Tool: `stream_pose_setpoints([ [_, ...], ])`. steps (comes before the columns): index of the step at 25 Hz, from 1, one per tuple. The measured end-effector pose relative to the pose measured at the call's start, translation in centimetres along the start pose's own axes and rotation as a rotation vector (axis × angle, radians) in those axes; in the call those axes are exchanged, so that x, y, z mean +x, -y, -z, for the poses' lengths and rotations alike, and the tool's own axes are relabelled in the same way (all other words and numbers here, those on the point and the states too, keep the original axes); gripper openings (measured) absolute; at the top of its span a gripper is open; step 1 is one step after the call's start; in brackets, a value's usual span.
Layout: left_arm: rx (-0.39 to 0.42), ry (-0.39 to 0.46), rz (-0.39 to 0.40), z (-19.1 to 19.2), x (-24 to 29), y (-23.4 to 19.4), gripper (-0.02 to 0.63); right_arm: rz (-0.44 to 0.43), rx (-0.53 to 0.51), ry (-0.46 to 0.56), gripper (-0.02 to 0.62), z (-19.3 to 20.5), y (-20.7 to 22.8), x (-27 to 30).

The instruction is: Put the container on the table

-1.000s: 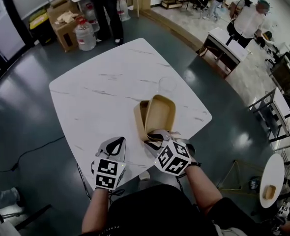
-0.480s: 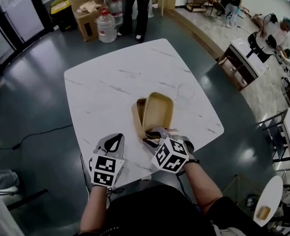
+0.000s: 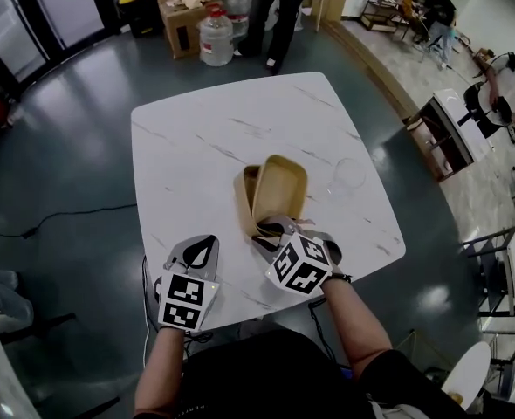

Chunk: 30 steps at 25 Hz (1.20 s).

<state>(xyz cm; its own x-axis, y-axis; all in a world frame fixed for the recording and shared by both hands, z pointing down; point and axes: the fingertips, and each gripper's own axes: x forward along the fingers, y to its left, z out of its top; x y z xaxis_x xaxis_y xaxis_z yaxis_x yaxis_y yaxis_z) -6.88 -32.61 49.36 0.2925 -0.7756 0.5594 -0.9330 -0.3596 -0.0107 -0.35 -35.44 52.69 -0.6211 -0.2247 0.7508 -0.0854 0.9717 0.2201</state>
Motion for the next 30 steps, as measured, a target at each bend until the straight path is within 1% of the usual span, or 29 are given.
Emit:
stream_pose_setpoints([
  [2, -0.013, -0.001, -0.003, -0.1, 0.4, -0.2, -0.006, -0.011, -0.012, -0.007, 0.106, 0.2, 0.5, 0.6],
  [5, -0.059, 0.010, 0.000, -0.6, 1.3, -0.5, 0.005, -0.019, -0.036, -0.014, 0.106, 0.3, 1.5, 1.2],
  [7, -0.076, 0.014, -0.003, -1.0, 1.8, -0.8, 0.006, -0.017, -0.049, -0.019, 0.106, 0.3, 2.4, 1.5],
  [15, -0.062, 0.025, -0.021, -2.2, 3.8, -1.8, 0.006, 0.030, -0.110, -0.049, 0.109, 0.6, 5.4, 3.0],
  [19, -0.067, 0.033, -0.034, -2.3, 4.6, -2.2, 0.006, 0.046, -0.144, -0.059, 0.112, 0.8, 6.0, 3.6],
  [25, -0.090, 0.021, -0.016, -1.9, 5.8, -2.5, 0.020, 0.035, -0.221, -0.118, 0.118, 0.8, 5.9, 4.4],
  [30, -0.075, 0.006, 0.007, -1.8, 6.8, -1.9, 0.029, 0.037, -0.213, -0.129, 0.121, 0.8, 6.1, 4.5],
])
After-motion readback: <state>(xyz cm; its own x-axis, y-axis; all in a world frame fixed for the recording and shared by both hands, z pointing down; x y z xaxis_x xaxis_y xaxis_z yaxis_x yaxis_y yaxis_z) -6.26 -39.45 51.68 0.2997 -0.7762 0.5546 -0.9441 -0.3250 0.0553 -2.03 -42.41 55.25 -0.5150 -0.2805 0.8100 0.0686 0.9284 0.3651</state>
